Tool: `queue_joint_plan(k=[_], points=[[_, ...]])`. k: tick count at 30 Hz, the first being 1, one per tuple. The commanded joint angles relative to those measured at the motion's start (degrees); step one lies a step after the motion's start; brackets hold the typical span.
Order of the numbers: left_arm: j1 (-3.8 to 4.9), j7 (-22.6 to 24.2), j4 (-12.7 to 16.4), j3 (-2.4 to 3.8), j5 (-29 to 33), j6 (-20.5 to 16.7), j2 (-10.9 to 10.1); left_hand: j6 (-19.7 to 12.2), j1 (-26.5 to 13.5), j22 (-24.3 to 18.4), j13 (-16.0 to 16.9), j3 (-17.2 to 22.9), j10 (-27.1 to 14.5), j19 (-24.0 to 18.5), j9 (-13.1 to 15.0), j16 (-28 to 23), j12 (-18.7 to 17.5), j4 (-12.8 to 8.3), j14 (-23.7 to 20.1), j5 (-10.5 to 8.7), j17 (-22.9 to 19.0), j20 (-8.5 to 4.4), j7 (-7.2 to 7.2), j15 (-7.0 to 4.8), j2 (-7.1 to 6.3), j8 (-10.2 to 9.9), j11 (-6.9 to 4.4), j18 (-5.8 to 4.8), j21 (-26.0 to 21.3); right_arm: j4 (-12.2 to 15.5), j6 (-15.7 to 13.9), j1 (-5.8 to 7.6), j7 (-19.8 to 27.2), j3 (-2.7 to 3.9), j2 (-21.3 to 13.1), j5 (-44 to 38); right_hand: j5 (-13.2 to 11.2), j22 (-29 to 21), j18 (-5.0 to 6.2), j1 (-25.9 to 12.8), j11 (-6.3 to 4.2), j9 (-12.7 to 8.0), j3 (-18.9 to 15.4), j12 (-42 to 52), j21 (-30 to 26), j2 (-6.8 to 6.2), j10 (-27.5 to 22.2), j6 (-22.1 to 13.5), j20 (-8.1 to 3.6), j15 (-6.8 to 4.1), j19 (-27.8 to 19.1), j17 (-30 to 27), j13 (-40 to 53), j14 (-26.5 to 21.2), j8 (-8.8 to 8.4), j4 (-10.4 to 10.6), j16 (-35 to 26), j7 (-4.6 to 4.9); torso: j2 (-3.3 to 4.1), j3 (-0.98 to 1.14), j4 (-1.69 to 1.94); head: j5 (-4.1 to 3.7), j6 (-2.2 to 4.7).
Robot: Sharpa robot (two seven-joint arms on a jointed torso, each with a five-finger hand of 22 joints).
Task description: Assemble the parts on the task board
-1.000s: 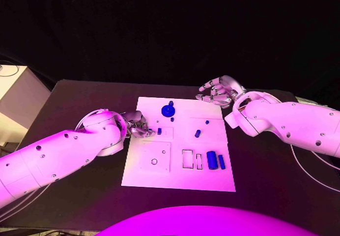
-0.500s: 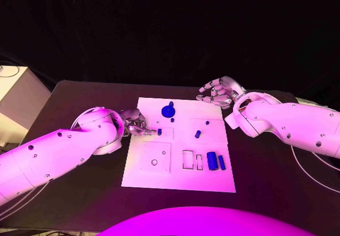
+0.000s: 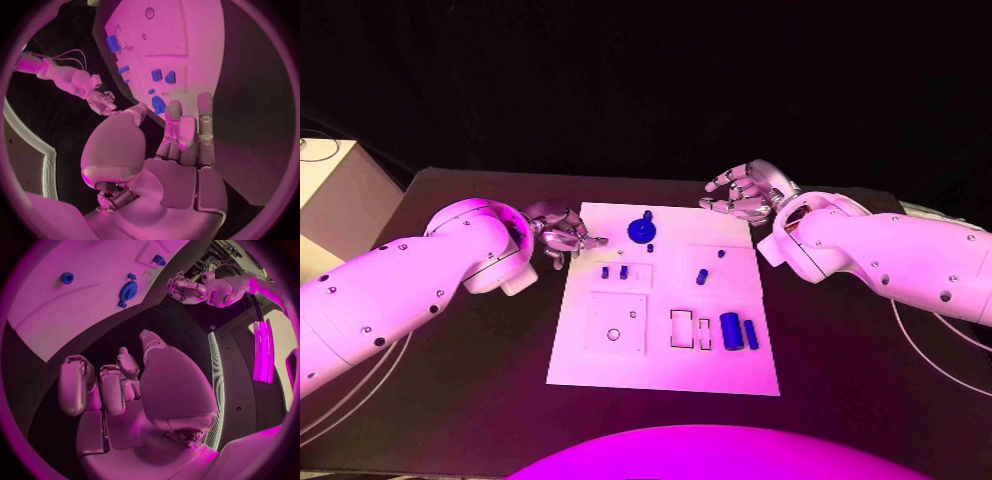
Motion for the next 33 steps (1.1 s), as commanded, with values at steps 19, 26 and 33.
queue_joint_plan(k=[19,26,33], points=[[1.99,34.93,-6.96,-7.25,-17.77,-16.03,8.38,3.2,15.79,-3.69,-17.05,14.71,-8.02,-5.61,-18.32,-16.15,-17.49,-10.01,-14.8,-0.54,-22.71,2.64,2.4,2.81,-7.39,-14.52,3.27,1.19,-6.48,-2.13,-4.92,-0.05,6.43,0.01,0.84,3.29,1.15,-6.57,3.79,0.75,-0.33,0.66,9.53,-22.97,-17.51,-2.44,-13.25,-0.25,-0.86,-0.71,-4.3,-4.78,-24.98,-0.46,1.85,-0.15,-9.81,-0.24,0.08,0.05,0.03,-0.98,2.13],[3.38,33.53,-10.04,-9.62,-25.05,-15.28,12.0,3.39,16.1,-3.96,-18.57,13.7,-8.02,-3.87,-19.67,-14.44,-18.67,-10.94,-13.41,-0.31,-22.73,2.66,1.52,2.74,-7.47,-15.84,3.28,1.33,-6.37,-2.27,-5.48,-0.05,6.86,0.01,1.09,3.47,1.9,-6.78,3.79,0.62,-0.35,0.72,10.89,-23.88,-17.89,-3.09,-12.83,-0.22,-0.92,-0.77,-4.1,-4.87,-26.45,-0.44,2.04,-0.27,-10.14,-0.29,0.15,-0.02,-0.04,-1.22,2.53],[4.77,31.01,-12.11,-11.32,-29.39,-13.54,14.28,3.96,15.82,-3.27,-19.15,12.85,-8.9,-2.06,-20.97,-10.18,-18.32,-11.37,-11.77,-0.36,-21.76,2.22,0.92,2.26,-7.46,-17.43,2.74,1.31,-4.83,-2.16,-5.55,-0.05,6.81,0.01,1.25,3.43,2.93,-6.82,3.77,0.4,-0.37,0.76,11.63,-24.11,-18.0,-3.49,-12.58,-0.22,-0.96,-0.8,-3.96,-4.84,-27.08,-0.41,2.14,-0.28,-10.26,-0.3,0.13,0.04,0.0,-1.27,2.57]])
